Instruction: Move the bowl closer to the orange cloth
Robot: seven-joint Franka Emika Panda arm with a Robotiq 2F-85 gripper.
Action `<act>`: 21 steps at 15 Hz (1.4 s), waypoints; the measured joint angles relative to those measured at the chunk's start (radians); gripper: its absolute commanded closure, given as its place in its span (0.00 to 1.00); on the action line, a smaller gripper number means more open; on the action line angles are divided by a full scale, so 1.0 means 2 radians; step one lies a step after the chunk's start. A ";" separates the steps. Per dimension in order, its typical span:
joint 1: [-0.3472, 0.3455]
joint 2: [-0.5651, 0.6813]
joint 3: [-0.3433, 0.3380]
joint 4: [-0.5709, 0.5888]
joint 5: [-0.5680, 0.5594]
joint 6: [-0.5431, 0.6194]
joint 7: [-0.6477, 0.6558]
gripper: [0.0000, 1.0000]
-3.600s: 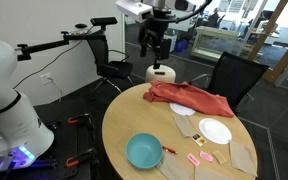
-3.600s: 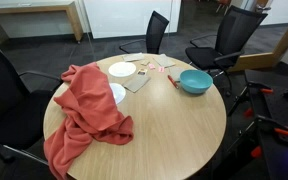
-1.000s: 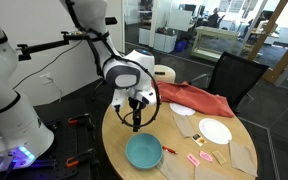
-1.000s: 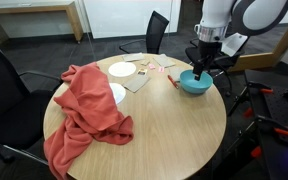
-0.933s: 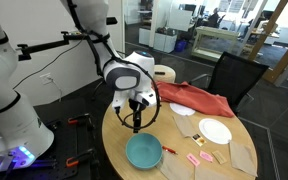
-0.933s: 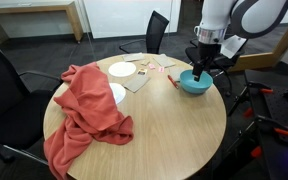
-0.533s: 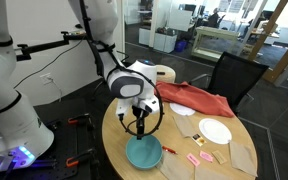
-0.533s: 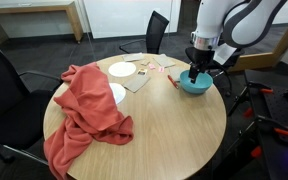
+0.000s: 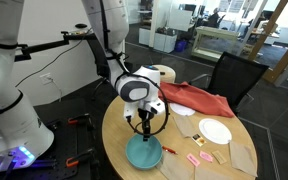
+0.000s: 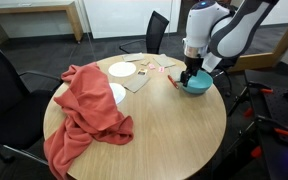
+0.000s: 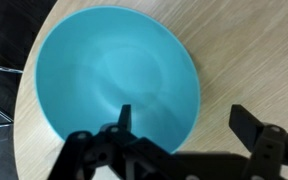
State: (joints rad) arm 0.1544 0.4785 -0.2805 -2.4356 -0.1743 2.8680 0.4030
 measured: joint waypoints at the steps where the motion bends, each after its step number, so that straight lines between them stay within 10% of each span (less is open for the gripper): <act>1: 0.003 0.008 -0.002 0.007 0.001 0.000 0.000 0.00; 4: 0.008 0.031 -0.004 0.024 0.005 0.000 0.000 0.01; 5: 0.009 0.038 -0.004 0.030 0.007 0.000 0.000 0.25; 16: 0.022 0.072 -0.005 0.066 0.031 0.000 0.000 0.99; 21: 0.025 0.073 -0.005 0.070 0.036 -0.002 0.000 0.99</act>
State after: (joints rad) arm 0.2053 0.6236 -0.2904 -2.2955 -0.1030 2.8632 0.4030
